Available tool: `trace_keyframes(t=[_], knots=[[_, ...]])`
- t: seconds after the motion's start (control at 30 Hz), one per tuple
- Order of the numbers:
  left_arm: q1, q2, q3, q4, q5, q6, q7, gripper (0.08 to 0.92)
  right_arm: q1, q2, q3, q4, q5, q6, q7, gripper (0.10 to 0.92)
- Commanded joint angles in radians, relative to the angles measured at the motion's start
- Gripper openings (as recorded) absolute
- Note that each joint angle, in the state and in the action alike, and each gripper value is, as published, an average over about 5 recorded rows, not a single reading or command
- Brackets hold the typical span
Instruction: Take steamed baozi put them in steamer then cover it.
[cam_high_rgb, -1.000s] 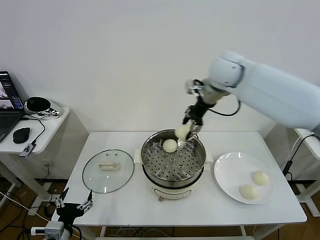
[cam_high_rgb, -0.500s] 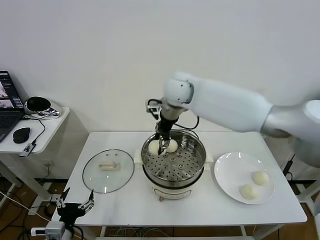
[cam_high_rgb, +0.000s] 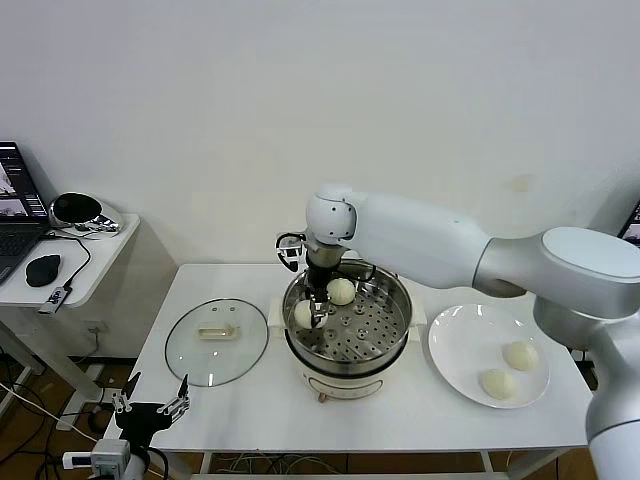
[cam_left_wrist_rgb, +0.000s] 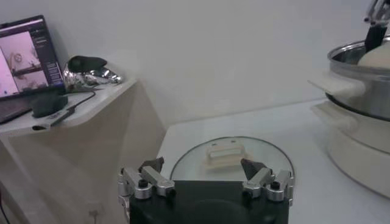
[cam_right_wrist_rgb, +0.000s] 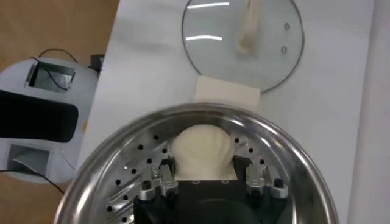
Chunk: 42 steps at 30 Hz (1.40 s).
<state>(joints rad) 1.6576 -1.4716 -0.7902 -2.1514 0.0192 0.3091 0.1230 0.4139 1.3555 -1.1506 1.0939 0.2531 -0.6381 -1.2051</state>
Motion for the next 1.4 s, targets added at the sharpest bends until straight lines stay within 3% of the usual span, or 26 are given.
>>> trace_keyframes(t=[0.03,0.23,0.47,0.67,0.87,1.1,1.4], knots=[[-0.007,0.000,0.003,0.008,-0.002,0.004,0.000,0.823,-0.032,0.027,0.002,-0.051,-0.049,0.001,0.007,0.585],[-0.013,0.000,0.006,0.015,-0.004,0.009,0.000,0.823,-0.038,0.030,0.020,-0.066,-0.051,0.006,0.009,0.598],[-0.019,-0.003,0.012,0.020,-0.003,0.009,0.001,0.823,-0.037,0.012,0.041,-0.044,-0.029,0.003,0.012,0.668],[-0.020,-0.009,0.020,0.012,0.001,0.013,0.004,0.823,-0.007,-0.062,0.059,0.048,-0.007,0.000,0.003,0.777],[-0.013,-0.009,0.022,0.002,0.004,0.017,0.009,0.823,0.043,-0.228,0.096,0.178,0.000,0.020,-0.024,0.822],[0.001,-0.003,0.023,-0.015,0.001,0.021,0.019,0.823,0.057,-0.538,0.241,0.341,-0.020,0.097,-0.073,0.823],[0.034,0.013,0.028,-0.028,-0.003,0.013,0.010,0.823,-0.052,-0.900,0.340,0.434,-0.271,0.267,-0.125,0.823]])
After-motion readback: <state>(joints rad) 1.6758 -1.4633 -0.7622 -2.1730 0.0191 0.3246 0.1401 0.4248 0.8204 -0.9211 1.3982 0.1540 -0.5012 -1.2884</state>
